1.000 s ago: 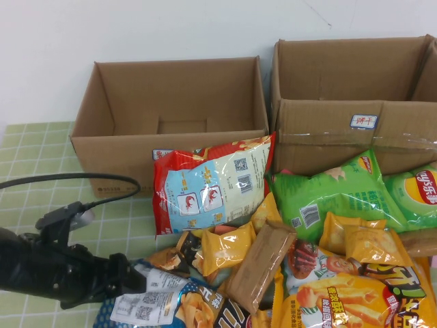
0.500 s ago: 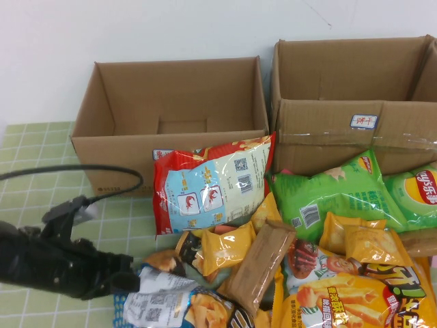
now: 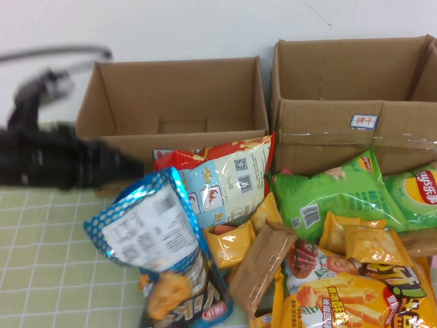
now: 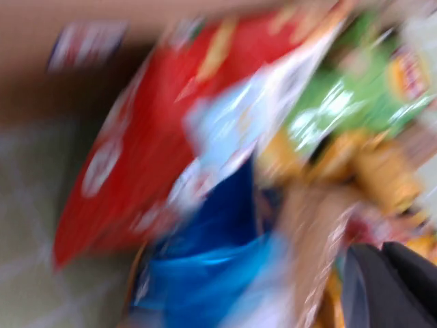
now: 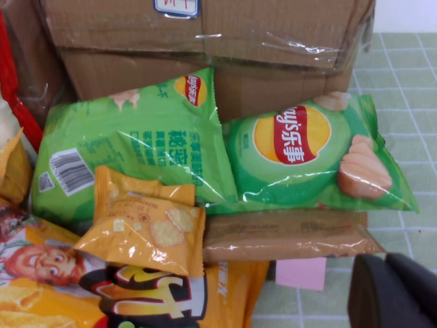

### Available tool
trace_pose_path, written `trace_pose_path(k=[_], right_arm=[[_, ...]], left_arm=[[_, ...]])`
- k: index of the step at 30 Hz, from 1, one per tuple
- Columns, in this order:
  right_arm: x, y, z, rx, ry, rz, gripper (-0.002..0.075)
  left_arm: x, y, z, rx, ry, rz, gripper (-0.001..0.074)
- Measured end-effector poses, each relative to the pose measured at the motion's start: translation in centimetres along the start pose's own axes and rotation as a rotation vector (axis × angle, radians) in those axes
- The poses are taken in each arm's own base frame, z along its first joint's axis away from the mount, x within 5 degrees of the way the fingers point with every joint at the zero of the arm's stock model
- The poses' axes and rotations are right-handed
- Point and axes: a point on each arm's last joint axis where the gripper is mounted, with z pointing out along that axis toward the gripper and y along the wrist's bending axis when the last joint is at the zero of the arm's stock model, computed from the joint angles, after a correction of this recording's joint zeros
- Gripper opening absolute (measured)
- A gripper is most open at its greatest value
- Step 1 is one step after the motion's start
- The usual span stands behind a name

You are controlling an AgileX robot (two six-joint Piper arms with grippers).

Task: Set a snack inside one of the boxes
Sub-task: Pick up the potato chip

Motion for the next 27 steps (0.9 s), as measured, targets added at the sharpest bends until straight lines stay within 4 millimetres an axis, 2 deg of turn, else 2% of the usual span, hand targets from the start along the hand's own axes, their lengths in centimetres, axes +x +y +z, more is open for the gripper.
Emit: trace_pose_path(k=[7, 11, 15, 19, 23, 27], right_arm=[[-0.1, 0.0, 0.0, 0.002, -0.007, 0.000, -0.0002], [-0.1, 0.0, 0.0, 0.002, -0.007, 0.000, -0.0002], [-0.1, 0.0, 0.0, 0.002, -0.009, 0.000, -0.0002], [-0.1, 0.0, 0.0, 0.004, -0.015, 0.000, -0.0002], [-0.2, 0.0, 0.0, 0.005, -0.018, 0.000, -0.0002], [-0.2, 0.0, 0.0, 0.004, -0.021, 0.004, -0.0002]], left_arm=[[-4.1, -3.5, -2.7, 0.071, -0.143, 0.090, 0.0000], [-4.6, -4.0, -3.5, 0.026, -0.132, 0.109, 0.0000], [-3.0, -2.6, -3.9, -0.144, -0.003, 0.137, 0.0000], [0.4, -0.8, -4.0, -0.302, 0.122, 0.095, 0.0000], [4.2, 0.3, -3.8, -0.351, 0.151, 0.044, 0.0000], [6.9, 1.7, -2.8, -0.368, 0.179, 0.010, 0.0008]])
